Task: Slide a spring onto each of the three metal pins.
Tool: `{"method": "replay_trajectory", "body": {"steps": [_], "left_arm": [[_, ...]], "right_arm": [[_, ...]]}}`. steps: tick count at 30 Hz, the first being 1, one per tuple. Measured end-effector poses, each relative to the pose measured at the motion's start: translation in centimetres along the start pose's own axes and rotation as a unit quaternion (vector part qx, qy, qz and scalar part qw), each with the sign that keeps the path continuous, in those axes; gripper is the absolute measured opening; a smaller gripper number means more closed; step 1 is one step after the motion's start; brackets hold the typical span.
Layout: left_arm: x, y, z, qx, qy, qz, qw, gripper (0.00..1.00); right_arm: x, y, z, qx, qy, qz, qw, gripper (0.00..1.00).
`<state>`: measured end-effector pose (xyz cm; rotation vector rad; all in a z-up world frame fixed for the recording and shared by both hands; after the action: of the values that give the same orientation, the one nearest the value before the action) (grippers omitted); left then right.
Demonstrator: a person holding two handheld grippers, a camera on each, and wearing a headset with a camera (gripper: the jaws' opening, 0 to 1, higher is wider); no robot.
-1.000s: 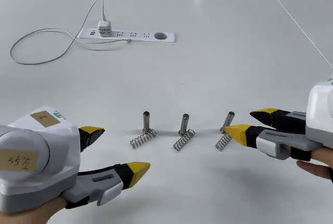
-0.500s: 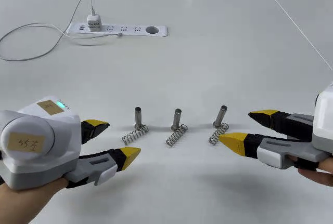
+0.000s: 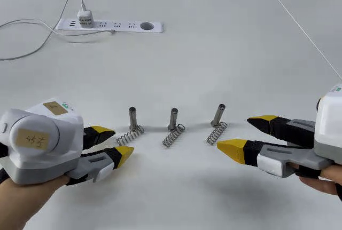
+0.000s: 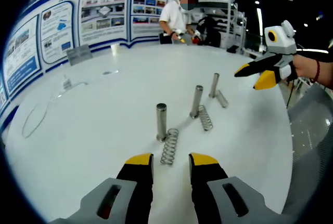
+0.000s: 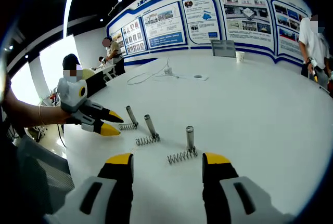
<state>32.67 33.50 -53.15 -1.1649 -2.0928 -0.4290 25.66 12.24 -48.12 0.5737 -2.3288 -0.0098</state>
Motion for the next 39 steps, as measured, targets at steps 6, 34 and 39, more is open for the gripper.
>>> {"method": "replay_trajectory", "body": {"steps": [6,34,39], "left_arm": [[-0.40,0.02,-0.01,-0.010,0.001,0.003,0.9999,0.25],[-0.64,-0.13,0.13,-0.010,0.000,-0.001,1.0000,0.10],[-0.11,-0.46,0.48,-0.005,-0.006,0.001,1.0000,0.10]], "right_arm": [[-0.02,0.29,0.42,-0.001,0.008,-0.001,1.0000,0.54],[0.11,0.69,0.76,-0.019,0.007,-0.003,0.9998,0.52],[0.15,0.98,0.56,-0.022,0.004,-0.007,0.9997,0.52]]}}
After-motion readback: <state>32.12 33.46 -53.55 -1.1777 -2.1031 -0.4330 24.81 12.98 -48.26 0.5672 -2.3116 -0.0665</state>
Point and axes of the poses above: the centre of the closed fingertips' face, and the gripper's own axes: x roughly backward along the fingers, y roughly to its left, z roughly out of its underside, the point moved 4 cm from there along x, roughly backward along the fingers, and after that the axes turned 10 degrees about y, right-handed, at the moved point
